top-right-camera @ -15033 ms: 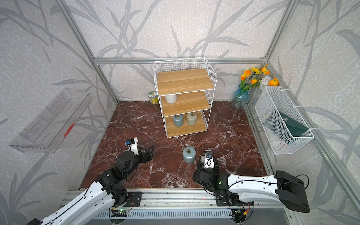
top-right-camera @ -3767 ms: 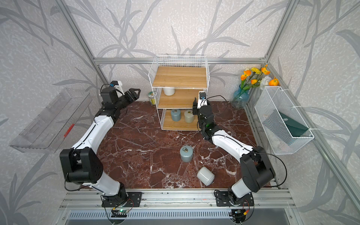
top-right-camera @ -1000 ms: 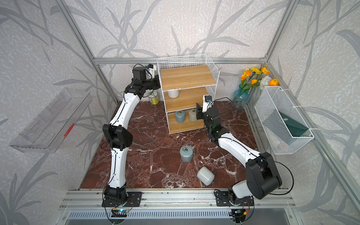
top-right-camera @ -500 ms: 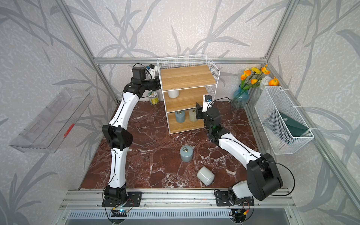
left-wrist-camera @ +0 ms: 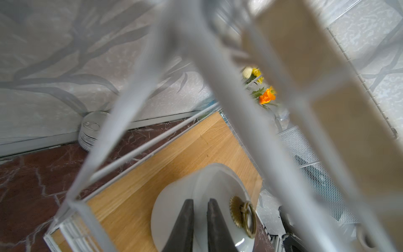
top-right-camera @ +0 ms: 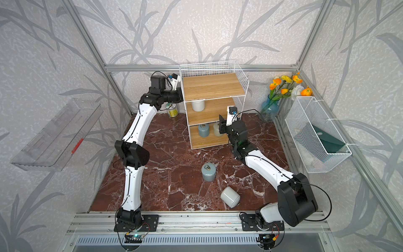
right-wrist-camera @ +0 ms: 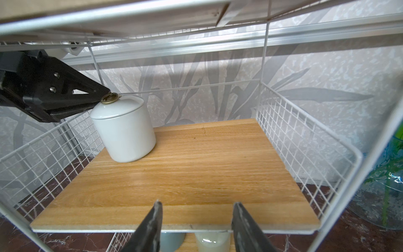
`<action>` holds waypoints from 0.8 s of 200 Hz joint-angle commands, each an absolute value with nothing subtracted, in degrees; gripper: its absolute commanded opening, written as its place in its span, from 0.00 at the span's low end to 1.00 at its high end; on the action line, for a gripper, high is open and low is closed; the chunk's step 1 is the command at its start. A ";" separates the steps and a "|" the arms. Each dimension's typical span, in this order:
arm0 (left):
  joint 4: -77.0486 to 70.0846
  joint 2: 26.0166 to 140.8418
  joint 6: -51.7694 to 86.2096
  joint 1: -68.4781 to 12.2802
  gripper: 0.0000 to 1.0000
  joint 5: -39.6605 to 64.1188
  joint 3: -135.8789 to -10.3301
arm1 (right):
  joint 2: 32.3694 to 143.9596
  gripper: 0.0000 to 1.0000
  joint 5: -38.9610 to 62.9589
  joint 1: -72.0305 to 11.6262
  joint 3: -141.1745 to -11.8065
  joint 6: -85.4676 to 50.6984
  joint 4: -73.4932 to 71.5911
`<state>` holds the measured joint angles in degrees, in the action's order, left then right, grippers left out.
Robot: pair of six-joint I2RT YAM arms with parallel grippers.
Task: Remove the tea canisters from the shelf
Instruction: Pick up the tea canister from the shelf.
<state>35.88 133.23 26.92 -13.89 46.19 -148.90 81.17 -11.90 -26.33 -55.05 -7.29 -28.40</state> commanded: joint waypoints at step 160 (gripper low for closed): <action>32.90 118.76 23.70 -21.53 0.20 46.58 -126.62 | 83.79 0.92 -9.34 -30.73 -56.58 -1.32 -35.00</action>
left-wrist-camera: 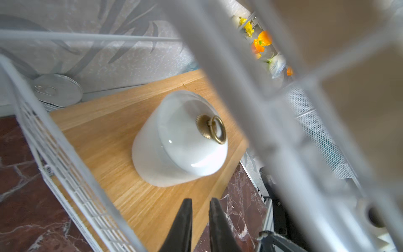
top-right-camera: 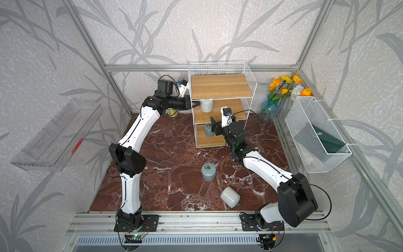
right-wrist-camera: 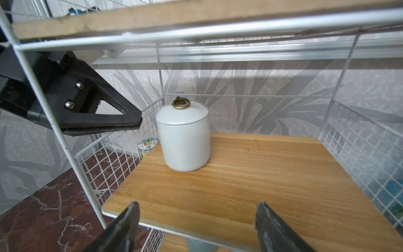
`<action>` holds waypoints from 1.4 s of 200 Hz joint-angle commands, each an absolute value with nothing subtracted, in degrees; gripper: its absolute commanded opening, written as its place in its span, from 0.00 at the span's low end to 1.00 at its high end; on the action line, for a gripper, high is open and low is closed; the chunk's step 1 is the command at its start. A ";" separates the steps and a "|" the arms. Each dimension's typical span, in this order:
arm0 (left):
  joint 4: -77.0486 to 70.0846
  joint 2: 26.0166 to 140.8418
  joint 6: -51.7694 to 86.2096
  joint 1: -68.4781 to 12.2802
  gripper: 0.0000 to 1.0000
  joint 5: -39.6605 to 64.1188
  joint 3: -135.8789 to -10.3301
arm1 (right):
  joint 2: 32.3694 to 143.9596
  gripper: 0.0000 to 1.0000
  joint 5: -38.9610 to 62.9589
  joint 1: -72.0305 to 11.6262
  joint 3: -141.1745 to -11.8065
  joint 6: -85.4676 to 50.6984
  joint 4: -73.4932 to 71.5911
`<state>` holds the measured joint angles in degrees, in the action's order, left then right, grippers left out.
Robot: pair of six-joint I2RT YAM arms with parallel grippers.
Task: Remove the tea canisters from the shelf
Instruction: Pick up the tea canister from the shelf.
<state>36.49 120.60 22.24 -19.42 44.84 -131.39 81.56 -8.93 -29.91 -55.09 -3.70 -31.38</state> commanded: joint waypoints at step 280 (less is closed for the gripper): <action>30.10 112.41 23.83 -21.36 0.35 44.66 -117.52 | 112.28 0.99 -23.26 -33.80 -79.18 6.20 -52.85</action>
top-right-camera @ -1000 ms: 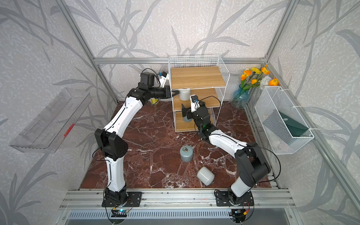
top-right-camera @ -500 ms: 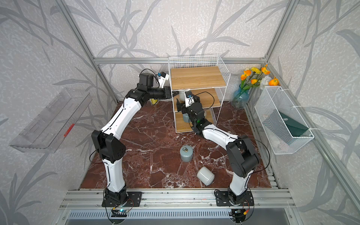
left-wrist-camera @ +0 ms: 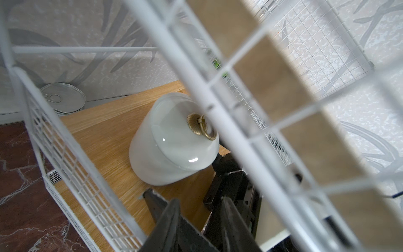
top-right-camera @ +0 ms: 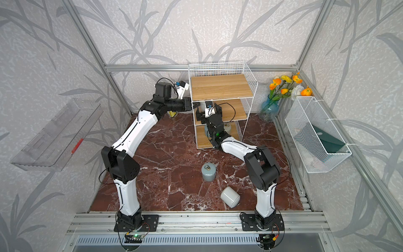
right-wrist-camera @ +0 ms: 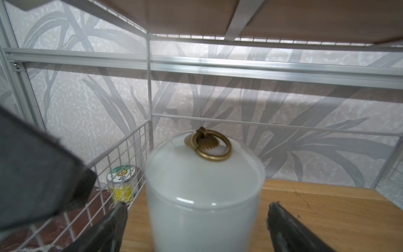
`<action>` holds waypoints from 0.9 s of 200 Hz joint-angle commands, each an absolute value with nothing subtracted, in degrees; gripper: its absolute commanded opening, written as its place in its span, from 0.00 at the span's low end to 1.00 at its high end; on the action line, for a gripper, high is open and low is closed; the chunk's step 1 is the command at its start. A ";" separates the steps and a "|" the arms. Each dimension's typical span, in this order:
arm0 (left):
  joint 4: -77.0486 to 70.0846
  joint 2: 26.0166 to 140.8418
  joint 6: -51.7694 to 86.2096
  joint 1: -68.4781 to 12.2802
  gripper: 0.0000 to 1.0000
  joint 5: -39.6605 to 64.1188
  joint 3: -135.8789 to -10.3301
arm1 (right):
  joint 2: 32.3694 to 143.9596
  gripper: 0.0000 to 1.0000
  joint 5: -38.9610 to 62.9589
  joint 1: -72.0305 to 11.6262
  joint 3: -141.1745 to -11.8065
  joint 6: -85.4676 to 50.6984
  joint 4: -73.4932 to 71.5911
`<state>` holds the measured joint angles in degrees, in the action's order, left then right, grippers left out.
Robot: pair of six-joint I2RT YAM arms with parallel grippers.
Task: Remove the tea canisters from the shelf
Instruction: Pick up the tea canister from the shelf.
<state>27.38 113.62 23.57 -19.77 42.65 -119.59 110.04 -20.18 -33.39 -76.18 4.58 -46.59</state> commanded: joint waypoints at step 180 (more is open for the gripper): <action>28.12 112.15 24.83 -21.31 0.49 44.94 -113.81 | 111.43 0.68 -23.70 -33.88 -75.73 8.19 -64.86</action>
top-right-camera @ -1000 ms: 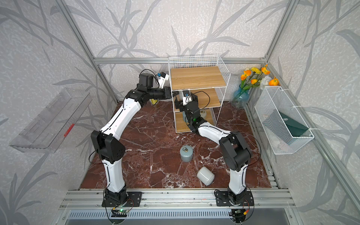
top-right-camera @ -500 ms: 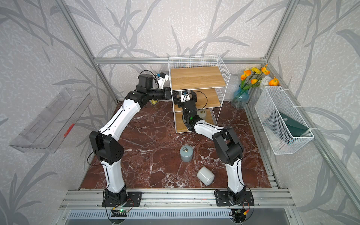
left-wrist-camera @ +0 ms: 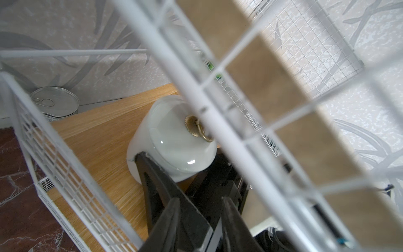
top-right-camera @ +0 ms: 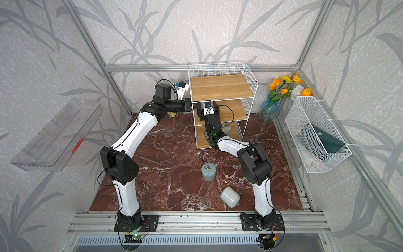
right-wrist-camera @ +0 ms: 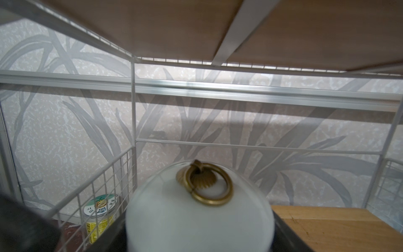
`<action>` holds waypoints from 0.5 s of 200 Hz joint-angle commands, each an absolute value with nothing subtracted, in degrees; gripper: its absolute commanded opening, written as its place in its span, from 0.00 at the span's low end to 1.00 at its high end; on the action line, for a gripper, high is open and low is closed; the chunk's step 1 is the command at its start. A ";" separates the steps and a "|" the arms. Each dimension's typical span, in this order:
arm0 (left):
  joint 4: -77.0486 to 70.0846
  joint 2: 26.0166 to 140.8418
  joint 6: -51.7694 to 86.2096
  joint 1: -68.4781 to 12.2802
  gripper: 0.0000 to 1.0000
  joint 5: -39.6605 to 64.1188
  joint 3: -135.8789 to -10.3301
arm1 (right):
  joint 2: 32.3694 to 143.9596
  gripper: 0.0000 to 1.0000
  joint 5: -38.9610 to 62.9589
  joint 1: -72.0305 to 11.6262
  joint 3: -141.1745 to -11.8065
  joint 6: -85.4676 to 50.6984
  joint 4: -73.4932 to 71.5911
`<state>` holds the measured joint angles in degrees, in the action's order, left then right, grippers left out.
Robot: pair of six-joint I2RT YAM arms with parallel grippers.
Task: Remove the tea canisters from the shelf
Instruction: Pick up the tea canister from the shelf.
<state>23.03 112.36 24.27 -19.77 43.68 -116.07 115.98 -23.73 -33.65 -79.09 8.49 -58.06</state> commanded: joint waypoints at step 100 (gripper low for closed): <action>27.90 115.96 26.31 -20.92 0.67 44.22 -119.53 | 95.67 0.65 -20.18 -35.65 -61.11 10.64 -68.29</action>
<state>23.90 112.77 24.71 -19.49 44.12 -118.19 102.39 -21.45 -35.24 -61.87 9.78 -62.28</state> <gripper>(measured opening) 0.663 0.788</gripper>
